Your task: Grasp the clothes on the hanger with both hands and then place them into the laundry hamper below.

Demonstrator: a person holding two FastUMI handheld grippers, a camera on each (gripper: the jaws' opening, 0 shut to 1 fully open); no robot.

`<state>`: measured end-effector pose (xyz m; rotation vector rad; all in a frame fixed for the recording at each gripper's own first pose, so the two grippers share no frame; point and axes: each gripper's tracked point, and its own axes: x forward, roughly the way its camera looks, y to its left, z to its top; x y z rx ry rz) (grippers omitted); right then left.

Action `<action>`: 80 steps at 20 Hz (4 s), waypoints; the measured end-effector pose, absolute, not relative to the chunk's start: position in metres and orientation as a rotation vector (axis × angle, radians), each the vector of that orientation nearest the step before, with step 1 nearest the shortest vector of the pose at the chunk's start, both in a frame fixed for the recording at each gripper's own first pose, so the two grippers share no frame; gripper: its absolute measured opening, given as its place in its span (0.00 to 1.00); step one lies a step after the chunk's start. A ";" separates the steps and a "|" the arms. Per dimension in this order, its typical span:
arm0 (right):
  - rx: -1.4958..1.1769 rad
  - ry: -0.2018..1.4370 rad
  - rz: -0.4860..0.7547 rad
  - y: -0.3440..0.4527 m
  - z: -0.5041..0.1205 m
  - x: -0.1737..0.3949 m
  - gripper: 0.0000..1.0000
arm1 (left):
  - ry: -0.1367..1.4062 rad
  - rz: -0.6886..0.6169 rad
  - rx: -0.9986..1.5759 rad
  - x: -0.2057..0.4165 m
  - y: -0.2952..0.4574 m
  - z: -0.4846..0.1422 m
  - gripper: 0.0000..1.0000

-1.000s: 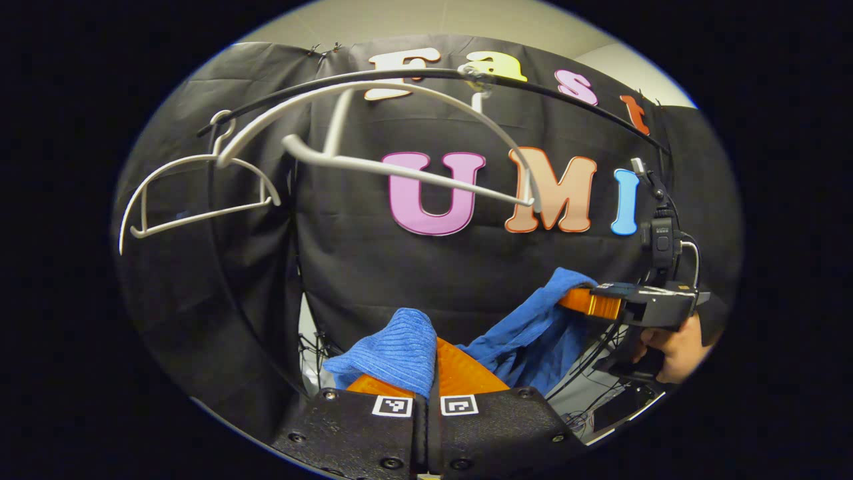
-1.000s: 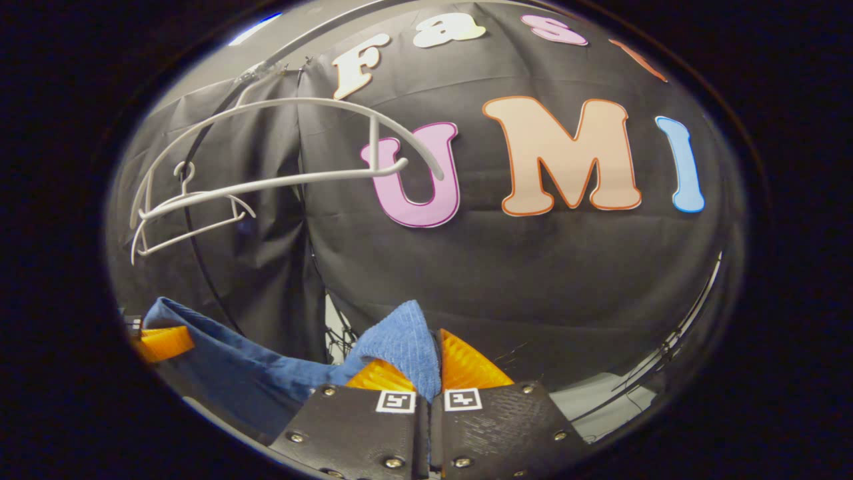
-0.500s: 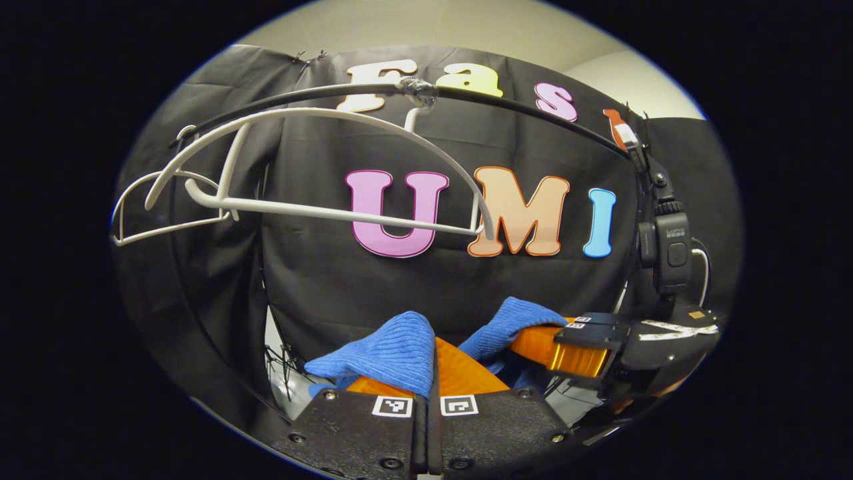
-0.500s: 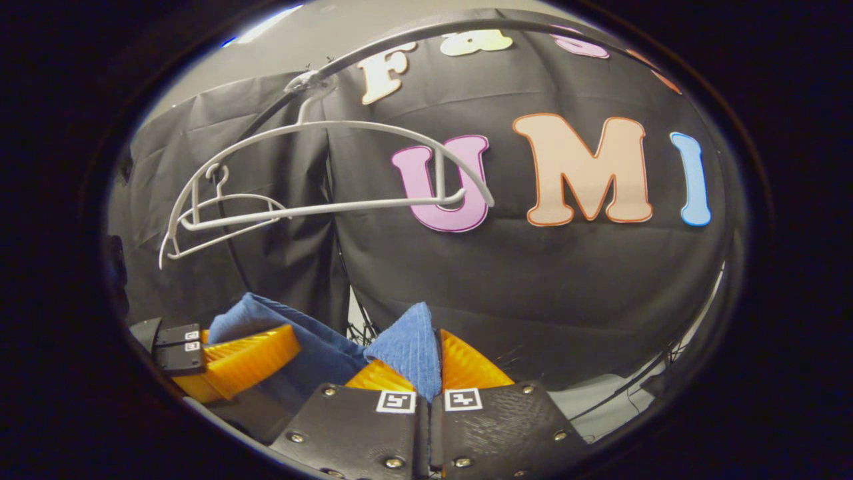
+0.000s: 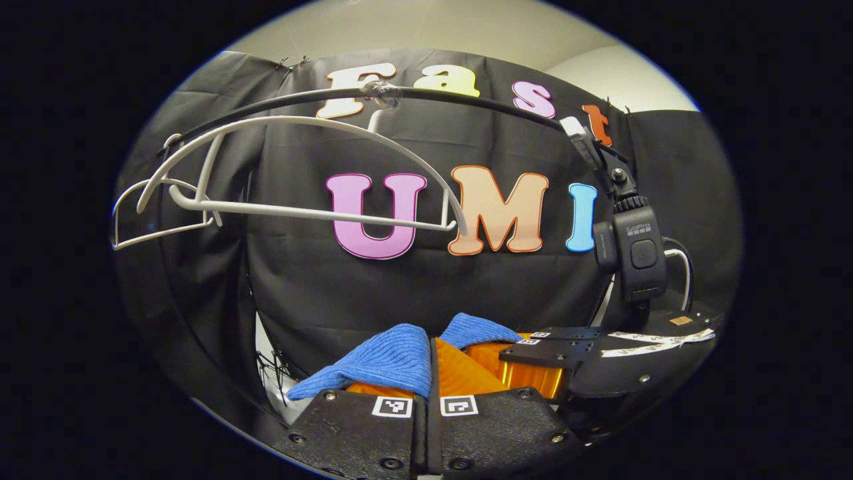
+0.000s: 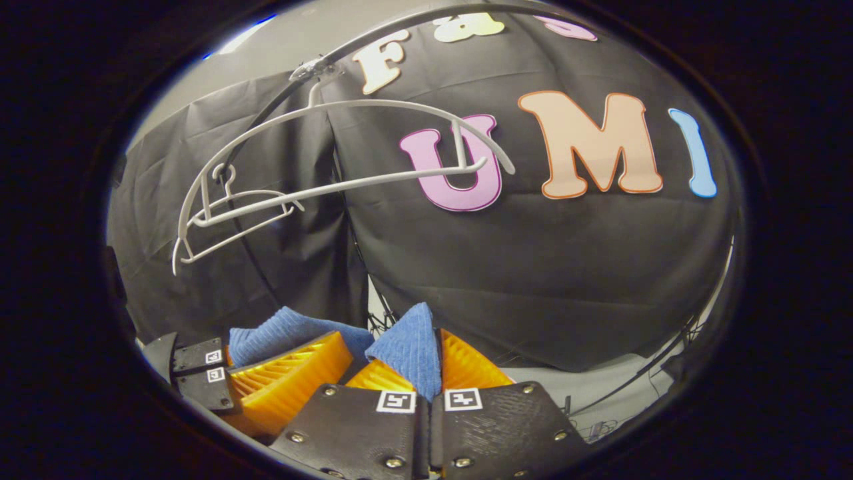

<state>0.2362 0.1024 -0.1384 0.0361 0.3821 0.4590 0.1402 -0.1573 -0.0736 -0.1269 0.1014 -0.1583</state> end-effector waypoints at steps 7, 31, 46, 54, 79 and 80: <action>0.018 0.373 0.454 0.112 -0.138 0.254 0.02 | 0.088 -0.041 -0.073 0.156 -0.107 -0.096 0.02; -0.051 0.705 0.352 0.090 -0.322 0.280 0.03 | 0.437 -0.037 -0.096 0.208 -0.070 -0.293 0.03; -0.024 0.921 0.248 0.097 -0.443 0.317 0.03 | 0.736 -0.045 -0.171 0.248 -0.063 -0.428 0.04; -0.093 1.117 0.259 0.082 -0.518 0.271 0.03 | 0.951 -0.100 -0.149 0.221 -0.072 -0.506 0.05; -0.042 1.086 0.250 0.036 -0.451 0.202 1.00 | 1.087 -0.126 0.053 0.156 -0.075 -0.455 0.78; -0.042 1.075 0.238 0.036 -0.445 0.197 1.00 | 1.073 -0.130 0.052 0.152 -0.070 -0.453 0.88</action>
